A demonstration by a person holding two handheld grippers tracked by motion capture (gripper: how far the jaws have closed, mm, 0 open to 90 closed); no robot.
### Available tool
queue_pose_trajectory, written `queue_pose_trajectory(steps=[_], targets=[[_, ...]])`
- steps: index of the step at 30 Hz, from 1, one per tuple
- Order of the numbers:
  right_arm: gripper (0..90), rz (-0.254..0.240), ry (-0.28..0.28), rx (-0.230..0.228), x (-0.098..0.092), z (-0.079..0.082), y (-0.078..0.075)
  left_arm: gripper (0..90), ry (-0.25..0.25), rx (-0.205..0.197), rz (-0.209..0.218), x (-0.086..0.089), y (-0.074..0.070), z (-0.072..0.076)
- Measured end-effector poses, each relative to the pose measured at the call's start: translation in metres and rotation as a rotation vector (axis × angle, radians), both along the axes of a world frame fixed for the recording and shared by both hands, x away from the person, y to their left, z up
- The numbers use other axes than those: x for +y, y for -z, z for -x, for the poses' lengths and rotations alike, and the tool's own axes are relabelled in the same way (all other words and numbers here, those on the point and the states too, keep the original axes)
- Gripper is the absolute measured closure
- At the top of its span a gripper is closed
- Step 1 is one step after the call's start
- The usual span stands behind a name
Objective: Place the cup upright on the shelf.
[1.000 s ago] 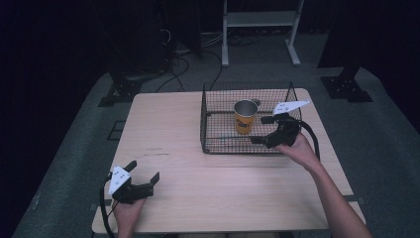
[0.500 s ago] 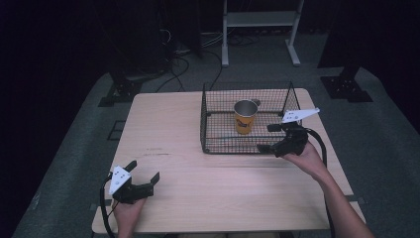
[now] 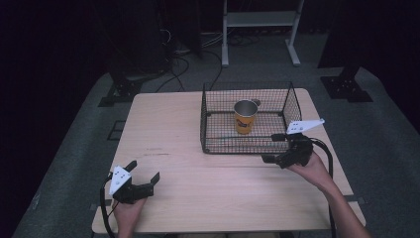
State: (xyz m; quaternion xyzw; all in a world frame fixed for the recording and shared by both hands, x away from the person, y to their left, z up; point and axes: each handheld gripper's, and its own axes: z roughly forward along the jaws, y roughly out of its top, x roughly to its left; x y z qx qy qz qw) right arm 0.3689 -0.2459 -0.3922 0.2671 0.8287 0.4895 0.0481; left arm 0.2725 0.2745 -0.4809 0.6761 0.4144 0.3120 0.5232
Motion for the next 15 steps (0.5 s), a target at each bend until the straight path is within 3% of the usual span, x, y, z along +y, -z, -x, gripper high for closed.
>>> queue_pose_trajectory(steps=[15], targets=[[0.0,0.032,0.023,0.0,-0.008,0.012,0.007,1.9,0.0,0.0,-0.001,0.0,0.0,0.0]])
